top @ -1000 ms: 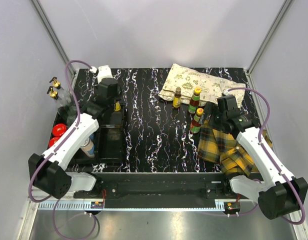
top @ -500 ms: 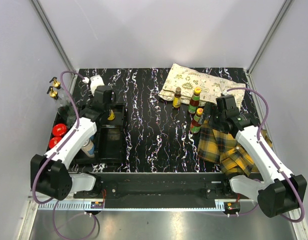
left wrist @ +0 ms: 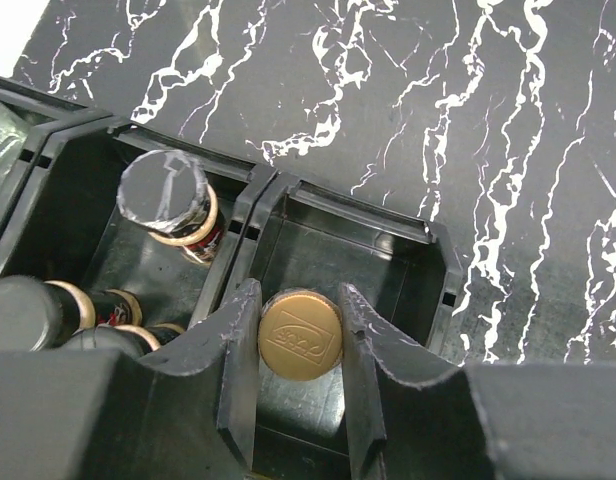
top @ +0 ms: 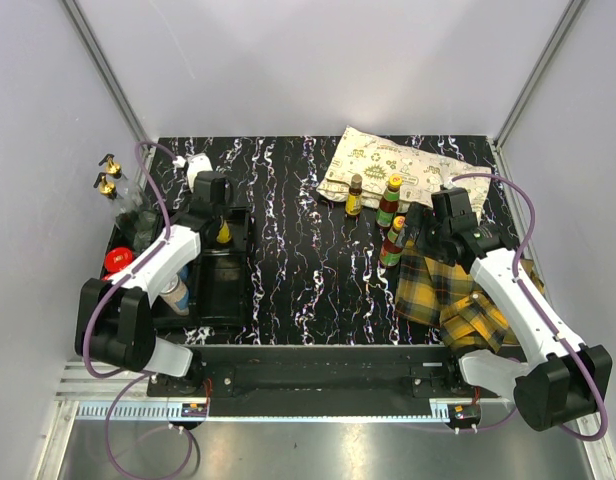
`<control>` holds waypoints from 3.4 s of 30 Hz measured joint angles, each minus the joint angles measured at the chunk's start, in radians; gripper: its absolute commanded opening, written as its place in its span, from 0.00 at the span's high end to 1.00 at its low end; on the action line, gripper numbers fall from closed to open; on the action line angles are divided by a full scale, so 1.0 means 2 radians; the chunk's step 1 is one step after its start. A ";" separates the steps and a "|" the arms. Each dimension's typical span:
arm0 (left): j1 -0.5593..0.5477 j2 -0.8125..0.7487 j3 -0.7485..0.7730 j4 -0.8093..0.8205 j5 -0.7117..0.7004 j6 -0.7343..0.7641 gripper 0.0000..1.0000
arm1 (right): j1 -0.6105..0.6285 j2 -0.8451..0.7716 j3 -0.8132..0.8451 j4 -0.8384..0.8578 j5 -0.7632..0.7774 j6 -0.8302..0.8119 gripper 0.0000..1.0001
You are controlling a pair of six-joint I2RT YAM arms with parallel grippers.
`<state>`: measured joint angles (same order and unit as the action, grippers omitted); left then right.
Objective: Organize the condiment bottles
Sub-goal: Place the bottle in the storage box, then pick up the bottle from the center of the board.
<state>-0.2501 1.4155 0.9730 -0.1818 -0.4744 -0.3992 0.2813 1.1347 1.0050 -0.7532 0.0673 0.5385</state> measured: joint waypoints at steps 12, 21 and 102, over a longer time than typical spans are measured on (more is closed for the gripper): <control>0.000 0.007 0.000 0.011 0.001 0.013 0.25 | 0.000 0.000 0.000 0.000 0.000 0.000 0.00; 0.000 -0.002 0.000 0.008 -0.004 0.032 0.01 | 0.000 0.000 0.000 0.000 -0.001 0.000 0.00; -0.201 0.390 0.400 0.113 0.283 0.097 1.00 | -0.005 -0.016 0.017 -0.019 0.014 -0.001 0.00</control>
<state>-0.6521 2.1956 1.7721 0.0452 0.0910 -0.2047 0.2718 1.1034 1.0389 -0.7921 0.0948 0.5358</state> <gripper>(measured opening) 0.304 0.994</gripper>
